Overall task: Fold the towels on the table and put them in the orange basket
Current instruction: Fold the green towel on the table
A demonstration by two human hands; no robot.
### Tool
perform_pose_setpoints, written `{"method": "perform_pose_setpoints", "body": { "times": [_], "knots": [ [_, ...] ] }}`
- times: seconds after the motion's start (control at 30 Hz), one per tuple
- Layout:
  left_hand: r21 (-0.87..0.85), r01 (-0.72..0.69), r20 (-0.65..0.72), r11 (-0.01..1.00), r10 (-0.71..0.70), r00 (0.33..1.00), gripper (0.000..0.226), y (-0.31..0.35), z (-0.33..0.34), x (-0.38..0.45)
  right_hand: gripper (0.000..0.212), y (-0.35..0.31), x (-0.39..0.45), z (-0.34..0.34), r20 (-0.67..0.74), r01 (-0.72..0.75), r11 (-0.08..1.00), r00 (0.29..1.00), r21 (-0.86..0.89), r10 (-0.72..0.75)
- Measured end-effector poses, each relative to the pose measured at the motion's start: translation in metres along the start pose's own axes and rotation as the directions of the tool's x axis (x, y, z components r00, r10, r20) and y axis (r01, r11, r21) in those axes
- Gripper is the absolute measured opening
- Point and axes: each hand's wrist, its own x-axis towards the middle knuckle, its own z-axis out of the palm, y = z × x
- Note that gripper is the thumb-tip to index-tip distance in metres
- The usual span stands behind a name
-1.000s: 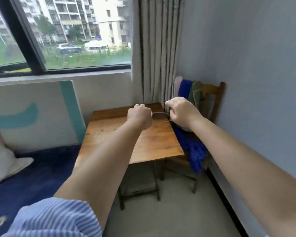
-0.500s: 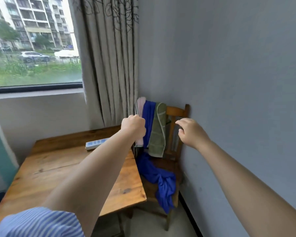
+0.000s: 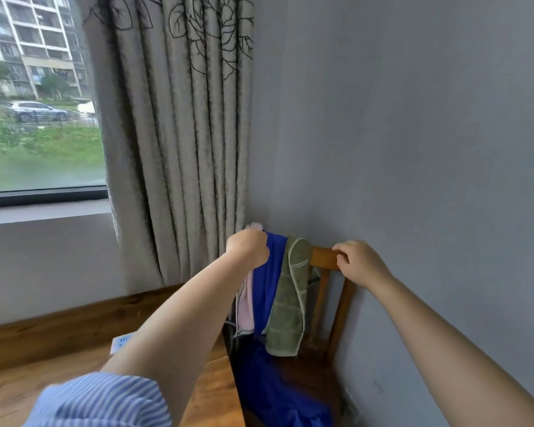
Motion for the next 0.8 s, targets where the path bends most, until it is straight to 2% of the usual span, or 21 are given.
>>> {"method": "perform_pose_setpoints", "body": {
  "times": [0.13, 0.23, 0.37, 0.5, 0.57, 0.63, 0.8],
  "knots": [
    [-0.139, 0.024, 0.047, 0.99, -0.018, 0.999, 0.038, 0.001, 0.025, 0.053, 0.03, 0.012, 0.051, 0.021, 0.045, 0.015, 1.0, 0.999, 0.002, -0.015],
    [-0.067, -0.011, 0.074, 0.998, 0.016, 0.997, 0.034, 0.0, 0.045, 0.082, 0.029, 0.019, 0.087, 0.042, 0.09, 0.014, 0.999, 0.996, 0.036, -0.017],
    [0.041, -0.05, 0.179, 0.998, 0.042, 0.983, 0.035, -0.007, 0.076, 0.118, 0.033, 0.03, 0.142, 0.084, 0.175, 0.046, 0.996, 0.983, 0.072, -0.058],
    [0.014, -0.015, 0.217, 1.0, 0.012, 0.976, 0.036, -0.007, 0.103, 0.149, 0.038, 0.042, 0.186, 0.125, 0.224, 0.069, 0.998, 0.972, 0.007, -0.069],
    [-0.083, 0.024, 0.243, 0.996, -0.003, 0.97, 0.036, -0.004, 0.112, 0.159, 0.04, 0.042, 0.198, 0.141, 0.247, 0.035, 0.999, 0.968, 0.03, -0.041],
    [-0.166, 0.062, 0.233, 0.984, -0.022, 0.972, 0.034, 0.001, 0.124, 0.175, 0.042, 0.05, 0.213, 0.158, 0.231, 0.048, 0.997, 0.971, 0.057, -0.06],
    [-0.222, 0.067, 0.101, 0.973, -0.045, 0.994, 0.037, 0.005, 0.145, 0.196, 0.027, 0.073, 0.219, 0.171, 0.11, 0.252, 0.966, 0.96, 0.049, -0.256]
  ]
}}
